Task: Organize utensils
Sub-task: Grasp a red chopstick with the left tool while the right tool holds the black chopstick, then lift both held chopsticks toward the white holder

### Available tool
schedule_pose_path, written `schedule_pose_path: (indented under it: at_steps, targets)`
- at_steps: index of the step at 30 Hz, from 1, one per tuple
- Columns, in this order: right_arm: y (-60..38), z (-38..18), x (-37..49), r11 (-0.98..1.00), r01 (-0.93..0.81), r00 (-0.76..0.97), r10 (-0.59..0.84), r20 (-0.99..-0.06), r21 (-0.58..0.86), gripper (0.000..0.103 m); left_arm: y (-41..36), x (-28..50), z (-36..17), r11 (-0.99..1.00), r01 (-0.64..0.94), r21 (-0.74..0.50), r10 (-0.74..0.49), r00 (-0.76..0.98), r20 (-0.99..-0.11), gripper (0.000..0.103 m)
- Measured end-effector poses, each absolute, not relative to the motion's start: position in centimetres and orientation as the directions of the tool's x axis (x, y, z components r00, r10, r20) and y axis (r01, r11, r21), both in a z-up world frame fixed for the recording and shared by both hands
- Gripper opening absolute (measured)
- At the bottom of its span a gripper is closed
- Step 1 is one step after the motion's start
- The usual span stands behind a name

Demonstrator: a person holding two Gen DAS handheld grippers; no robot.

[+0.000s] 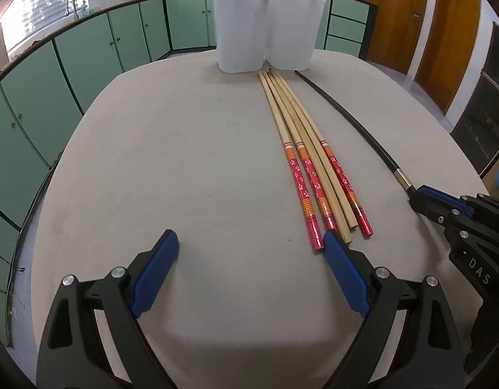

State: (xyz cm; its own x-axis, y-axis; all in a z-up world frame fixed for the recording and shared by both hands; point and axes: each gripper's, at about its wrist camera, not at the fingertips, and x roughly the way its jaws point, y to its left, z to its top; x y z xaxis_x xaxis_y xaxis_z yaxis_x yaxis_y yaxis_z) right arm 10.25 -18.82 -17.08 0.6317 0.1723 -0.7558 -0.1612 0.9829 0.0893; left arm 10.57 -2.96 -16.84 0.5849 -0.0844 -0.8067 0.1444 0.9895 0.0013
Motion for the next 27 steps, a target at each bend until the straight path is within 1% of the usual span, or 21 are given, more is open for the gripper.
schedule_pose_path:
  at_steps: [2, 4, 7, 9, 10, 12, 13, 15, 18, 19, 27]
  targets:
    - [-18.9, -17.1, 10.3, 0.982, -0.164, 0.63, 0.176, -0.756, 0.093, 0.007, -3.0, 10.6, -16.8, 0.99, 0.141, 0.002, -0.082, 0.586, -0.806, 0.086]
    - [-18.9, -17.1, 10.4, 0.982, -0.164, 0.629, 0.18, -0.756, 0.098, 0.007, -2.9, 10.7, -16.7, 0.99, 0.141, 0.001, -0.083, 0.589, -0.804, 0.08]
    - [-18.9, -17.1, 10.4, 0.981, -0.165, 0.626, 0.185, -0.757, 0.103, 0.007, -3.1, 10.7, -16.6, 0.989, 0.146, -0.005, -0.091, 0.592, -0.801, 0.068]
    - [-18.9, -17.1, 10.5, 0.981, -0.166, 0.626, 0.185, -0.758, 0.102, 0.007, -3.5, 10.7, -16.4, 0.988, 0.157, -0.006, -0.099, 0.596, -0.796, 0.055]
    - [-18.9, -17.2, 10.4, 0.981, -0.167, 0.626, 0.185, -0.758, 0.101, 0.007, -3.7, 10.7, -16.4, 0.987, 0.161, -0.008, -0.105, 0.599, -0.794, 0.052]
    - [-18.9, -17.2, 10.5, 0.98, -0.169, 0.624, 0.186, -0.759, 0.101, 0.007, -3.9, 10.6, -16.3, 0.986, 0.169, -0.013, -0.113, 0.602, -0.79, 0.038]
    - [-18.9, -17.2, 10.5, 0.98, -0.17, 0.624, 0.186, -0.759, 0.101, 0.007, -4.1, 10.6, -16.3, 0.985, 0.172, -0.014, -0.117, 0.603, -0.789, 0.033]
    - [-18.8, -17.2, 10.6, 0.98, -0.17, 0.623, 0.188, -0.759, 0.103, 0.007, -4.3, 10.6, -16.3, 0.983, 0.182, -0.025, -0.132, 0.604, -0.786, 0.017]
    - [-18.9, -17.3, 10.6, 0.98, -0.17, 0.623, 0.191, -0.759, 0.107, 0.007, -4.6, 10.5, -16.4, 0.982, 0.187, -0.039, -0.146, 0.602, -0.785, 0.007]
    - [-18.9, -17.3, 10.6, 0.979, -0.17, 0.623, 0.192, -0.758, 0.108, 0.007, -4.7, 10.4, -16.4, 0.981, 0.19, -0.037, -0.146, 0.603, -0.784, 0.006]
    - [-19.0, -17.4, 10.4, 0.979, -0.17, 0.626, 0.198, -0.754, 0.115, 0.007, -4.9, 10.4, -16.4, 0.982, 0.184, -0.031, -0.139, 0.611, -0.779, 0.005]
